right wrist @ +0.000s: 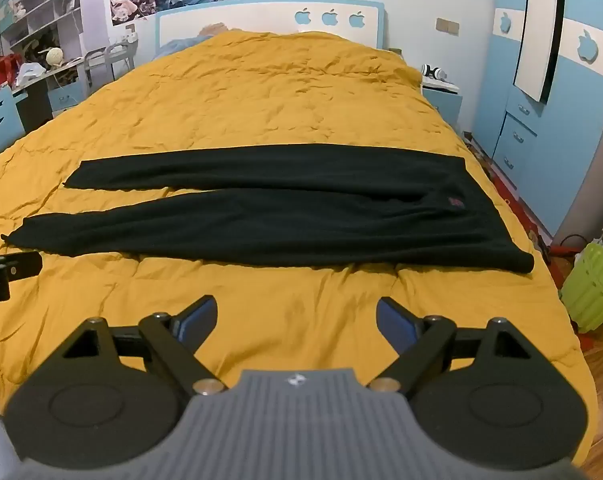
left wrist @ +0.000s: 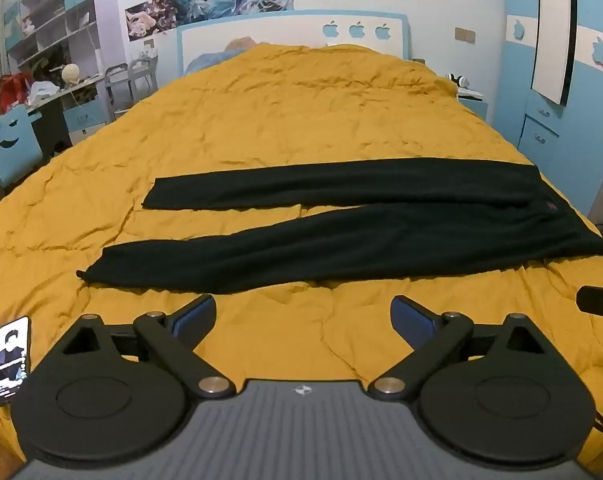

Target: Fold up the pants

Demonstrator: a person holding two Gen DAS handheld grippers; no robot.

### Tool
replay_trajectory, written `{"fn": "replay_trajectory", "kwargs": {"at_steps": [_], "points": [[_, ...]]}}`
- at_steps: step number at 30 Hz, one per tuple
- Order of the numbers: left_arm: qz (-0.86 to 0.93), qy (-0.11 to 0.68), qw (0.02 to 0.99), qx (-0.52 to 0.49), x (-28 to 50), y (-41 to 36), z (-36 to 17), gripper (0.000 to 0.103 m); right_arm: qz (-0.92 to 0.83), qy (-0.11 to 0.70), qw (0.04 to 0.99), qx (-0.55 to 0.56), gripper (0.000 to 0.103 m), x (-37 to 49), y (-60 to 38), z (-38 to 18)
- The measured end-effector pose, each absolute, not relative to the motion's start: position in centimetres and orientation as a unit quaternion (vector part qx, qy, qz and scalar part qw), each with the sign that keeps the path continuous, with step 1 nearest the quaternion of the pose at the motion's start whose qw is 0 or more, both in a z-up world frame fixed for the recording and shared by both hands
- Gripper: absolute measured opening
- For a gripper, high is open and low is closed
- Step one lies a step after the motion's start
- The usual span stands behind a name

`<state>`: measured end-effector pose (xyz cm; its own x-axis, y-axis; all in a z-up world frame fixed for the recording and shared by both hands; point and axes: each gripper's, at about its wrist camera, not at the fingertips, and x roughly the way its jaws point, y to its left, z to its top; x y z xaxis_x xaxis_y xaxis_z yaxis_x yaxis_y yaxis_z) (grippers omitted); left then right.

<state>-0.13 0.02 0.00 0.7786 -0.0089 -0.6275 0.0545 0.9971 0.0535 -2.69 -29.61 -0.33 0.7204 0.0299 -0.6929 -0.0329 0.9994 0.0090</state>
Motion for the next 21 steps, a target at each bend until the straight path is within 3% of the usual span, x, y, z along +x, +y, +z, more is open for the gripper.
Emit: {"fn": "replay_trajectory", "kwargs": {"at_steps": [21], "points": [[-0.02,0.353,0.935,0.024,-0.14,0.48,-0.65,0.103,0.026,0.37,0.929,-0.01,0.083,-3.1,-29.58,0.24]]}}
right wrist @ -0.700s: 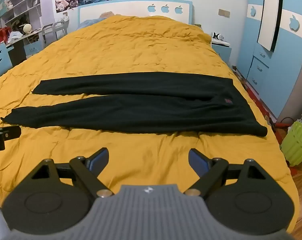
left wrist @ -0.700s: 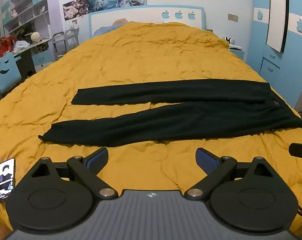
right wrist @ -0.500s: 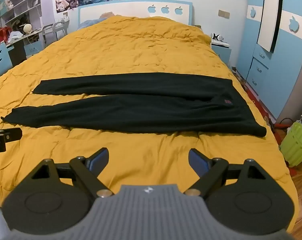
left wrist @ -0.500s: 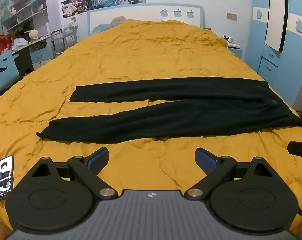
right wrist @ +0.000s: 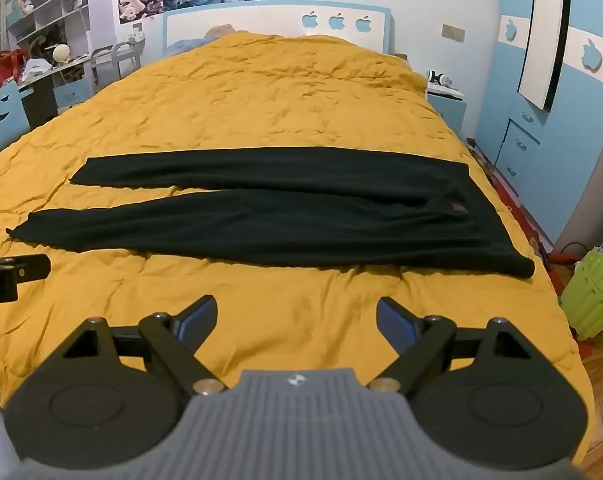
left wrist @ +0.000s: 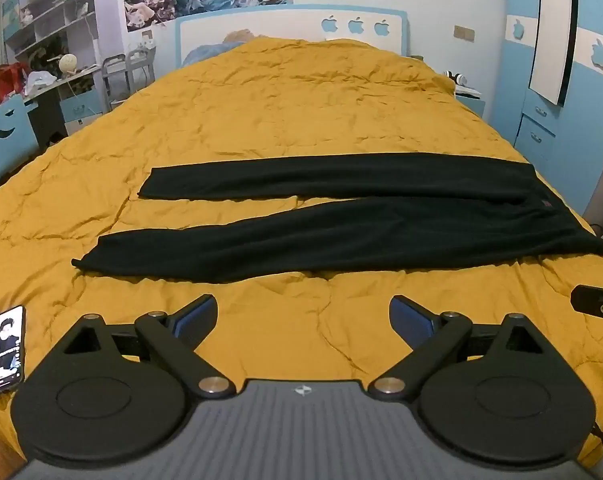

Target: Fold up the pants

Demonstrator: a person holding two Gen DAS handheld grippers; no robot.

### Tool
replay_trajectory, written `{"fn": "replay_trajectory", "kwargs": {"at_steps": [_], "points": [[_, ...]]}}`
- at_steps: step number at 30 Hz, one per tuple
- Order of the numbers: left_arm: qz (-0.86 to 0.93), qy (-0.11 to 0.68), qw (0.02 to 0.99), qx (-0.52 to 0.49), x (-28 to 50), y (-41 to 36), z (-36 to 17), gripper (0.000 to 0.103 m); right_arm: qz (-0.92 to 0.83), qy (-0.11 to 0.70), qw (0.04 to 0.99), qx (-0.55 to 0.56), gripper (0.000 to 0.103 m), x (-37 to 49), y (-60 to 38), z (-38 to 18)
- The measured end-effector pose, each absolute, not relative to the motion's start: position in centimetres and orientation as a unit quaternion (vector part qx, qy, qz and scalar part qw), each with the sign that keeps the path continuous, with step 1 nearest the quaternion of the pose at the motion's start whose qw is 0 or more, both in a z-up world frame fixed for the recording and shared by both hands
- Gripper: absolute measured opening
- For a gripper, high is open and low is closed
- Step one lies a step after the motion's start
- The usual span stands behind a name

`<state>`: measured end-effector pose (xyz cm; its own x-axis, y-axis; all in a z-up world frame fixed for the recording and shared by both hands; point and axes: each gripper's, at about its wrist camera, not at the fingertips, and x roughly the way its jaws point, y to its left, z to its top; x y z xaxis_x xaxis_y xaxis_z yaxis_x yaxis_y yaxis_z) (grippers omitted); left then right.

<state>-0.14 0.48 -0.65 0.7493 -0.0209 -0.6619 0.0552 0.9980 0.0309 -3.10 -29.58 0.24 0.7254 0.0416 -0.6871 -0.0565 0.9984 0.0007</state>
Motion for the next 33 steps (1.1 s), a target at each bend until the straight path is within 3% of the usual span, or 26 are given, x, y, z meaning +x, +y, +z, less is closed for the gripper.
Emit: {"fn": "replay_trajectory", "kwargs": {"at_steps": [33], "points": [[-0.046,0.358,0.932,0.012,-0.09,0.02,-0.82,0.103,0.036,0.375,0.926,-0.016,0.083,-2.91,-29.31,0.21]]}}
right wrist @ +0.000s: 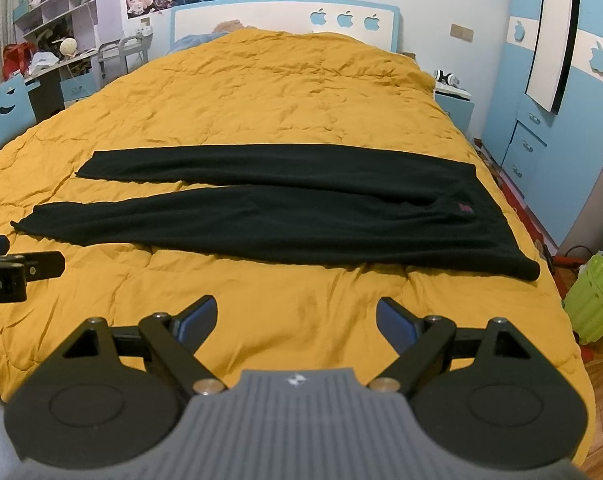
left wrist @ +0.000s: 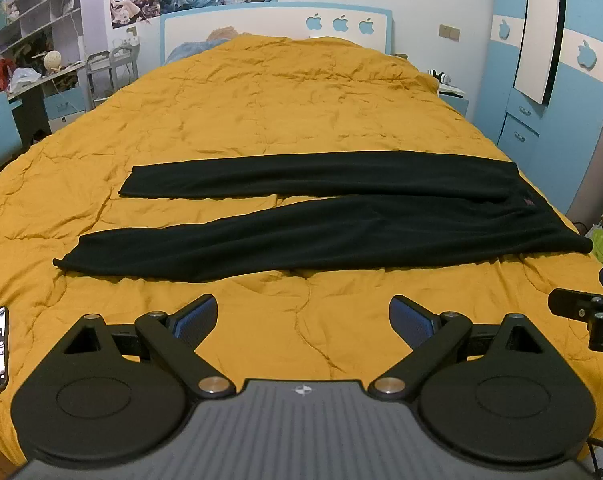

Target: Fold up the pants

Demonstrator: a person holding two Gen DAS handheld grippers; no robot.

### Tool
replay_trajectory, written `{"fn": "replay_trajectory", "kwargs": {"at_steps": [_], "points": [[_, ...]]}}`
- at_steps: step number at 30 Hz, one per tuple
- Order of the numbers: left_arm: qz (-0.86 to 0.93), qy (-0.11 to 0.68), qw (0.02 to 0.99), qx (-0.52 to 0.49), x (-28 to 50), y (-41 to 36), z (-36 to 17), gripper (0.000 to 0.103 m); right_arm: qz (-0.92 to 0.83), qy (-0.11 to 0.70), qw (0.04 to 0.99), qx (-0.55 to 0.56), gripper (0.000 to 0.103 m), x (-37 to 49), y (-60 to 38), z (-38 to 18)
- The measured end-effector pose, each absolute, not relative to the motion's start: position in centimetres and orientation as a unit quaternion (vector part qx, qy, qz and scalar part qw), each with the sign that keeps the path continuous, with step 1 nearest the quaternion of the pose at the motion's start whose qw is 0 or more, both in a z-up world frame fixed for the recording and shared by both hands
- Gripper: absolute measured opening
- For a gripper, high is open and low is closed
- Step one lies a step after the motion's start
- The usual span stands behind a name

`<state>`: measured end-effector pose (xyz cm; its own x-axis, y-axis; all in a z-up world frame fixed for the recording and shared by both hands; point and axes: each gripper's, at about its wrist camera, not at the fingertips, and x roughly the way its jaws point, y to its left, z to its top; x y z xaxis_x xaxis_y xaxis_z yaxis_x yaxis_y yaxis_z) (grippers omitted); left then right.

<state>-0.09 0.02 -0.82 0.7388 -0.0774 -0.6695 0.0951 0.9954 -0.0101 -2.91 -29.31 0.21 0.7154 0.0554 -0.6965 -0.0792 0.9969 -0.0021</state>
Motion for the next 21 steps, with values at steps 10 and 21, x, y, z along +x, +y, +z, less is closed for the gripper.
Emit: {"fn": "replay_trajectory", "kwargs": {"at_steps": [10,21], "points": [[-0.05,0.362,0.931,0.012,-0.08,-0.25,-0.91,0.103,0.039,0.379,0.924,-0.019,0.083,-2.88,-29.07,0.12],[-0.051,0.368,0.928,0.009,0.31,-0.08,-1.02,0.103,0.043,0.385,0.922,-0.019,0.083,-2.7,-28.94,-0.26]]}}
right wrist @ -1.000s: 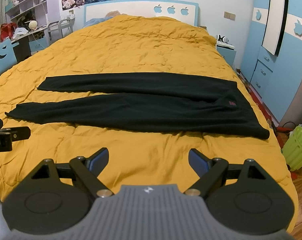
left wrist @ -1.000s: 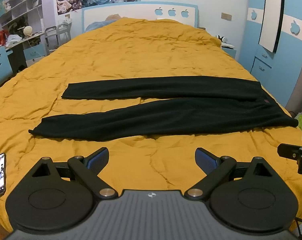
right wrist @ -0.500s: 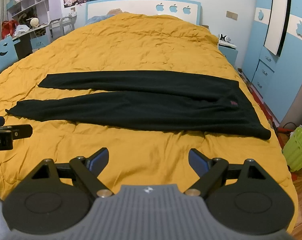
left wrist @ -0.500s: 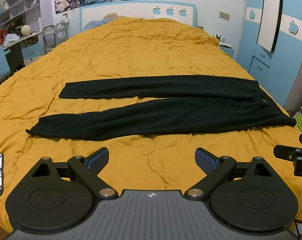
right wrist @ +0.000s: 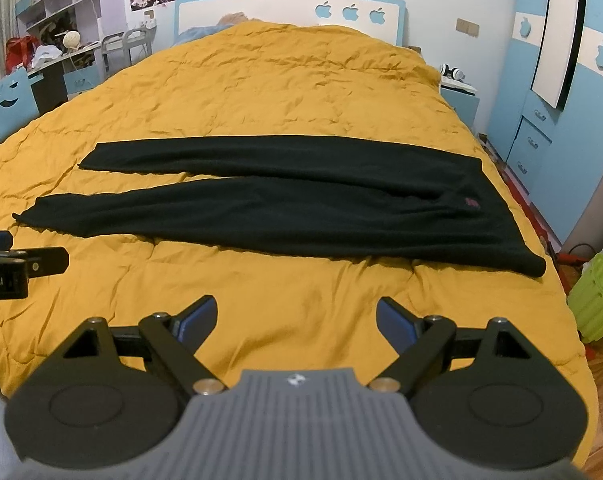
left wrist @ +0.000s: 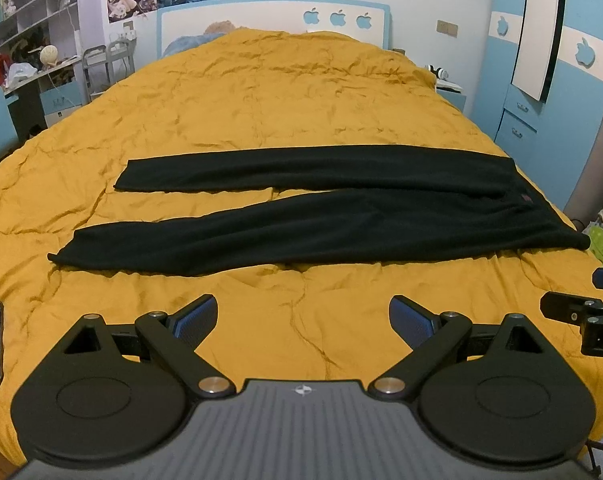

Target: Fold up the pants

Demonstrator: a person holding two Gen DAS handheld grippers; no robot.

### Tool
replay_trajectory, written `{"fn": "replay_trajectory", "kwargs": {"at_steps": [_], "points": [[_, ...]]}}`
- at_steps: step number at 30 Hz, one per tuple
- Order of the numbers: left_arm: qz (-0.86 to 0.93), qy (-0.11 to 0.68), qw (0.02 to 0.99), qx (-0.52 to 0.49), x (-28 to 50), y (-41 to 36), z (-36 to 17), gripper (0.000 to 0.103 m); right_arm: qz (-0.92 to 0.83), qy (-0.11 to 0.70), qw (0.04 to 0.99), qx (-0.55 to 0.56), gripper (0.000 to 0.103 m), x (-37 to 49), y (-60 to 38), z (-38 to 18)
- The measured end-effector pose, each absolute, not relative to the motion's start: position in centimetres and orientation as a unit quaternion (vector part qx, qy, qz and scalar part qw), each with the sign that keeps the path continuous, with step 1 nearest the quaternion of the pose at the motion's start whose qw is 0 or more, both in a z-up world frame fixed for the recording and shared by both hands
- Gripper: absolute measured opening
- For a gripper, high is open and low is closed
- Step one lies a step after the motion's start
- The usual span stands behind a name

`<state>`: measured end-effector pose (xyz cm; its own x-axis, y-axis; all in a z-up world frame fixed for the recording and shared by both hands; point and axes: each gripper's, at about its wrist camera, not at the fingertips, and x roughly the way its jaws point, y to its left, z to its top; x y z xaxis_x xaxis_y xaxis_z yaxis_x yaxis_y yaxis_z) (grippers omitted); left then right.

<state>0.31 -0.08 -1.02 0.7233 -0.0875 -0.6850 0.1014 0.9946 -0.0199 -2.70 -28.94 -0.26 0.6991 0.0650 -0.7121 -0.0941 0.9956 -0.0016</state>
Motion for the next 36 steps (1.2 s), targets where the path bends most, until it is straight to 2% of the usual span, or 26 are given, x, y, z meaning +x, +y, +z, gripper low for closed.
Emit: {"fn": "replay_trajectory", "kwargs": {"at_steps": [20,26,27,29,32,36], "points": [[-0.052,0.38,0.923,0.005,0.6,0.1,-1.6,0.103,0.045,0.394,0.918,-0.019,0.083,-2.5,-28.8,-0.6],[-0.087,0.396,0.914,-0.029,1.2,1.2,-2.6,0.103,0.057,0.383,0.922,-0.008,0.083,-2.7,-29.3,-1.1],[-0.094,0.395,0.913,-0.034,1.4,1.6,-2.8,0.099,0.067,0.371,0.926,-0.006,0.083,-2.8,-29.6,-1.2],[-0.105,0.39,0.914,-0.044,1.9,2.8,-3.3,0.08,0.085,0.345,0.935,-0.009,0.083,-2.9,-30.6,-1.6],[-0.105,0.383,0.916,-0.05,2.9,5.3,-4.0,0.077,0.083,0.321,0.943,-0.038,0.082,-2.5,-32.5,-2.5],[-0.075,0.375,0.924,-0.008,4.2,8.2,-4.7,0.075,0.051,0.289,0.951,-0.093,0.082,-1.4,-36.6,-3.8]]}}
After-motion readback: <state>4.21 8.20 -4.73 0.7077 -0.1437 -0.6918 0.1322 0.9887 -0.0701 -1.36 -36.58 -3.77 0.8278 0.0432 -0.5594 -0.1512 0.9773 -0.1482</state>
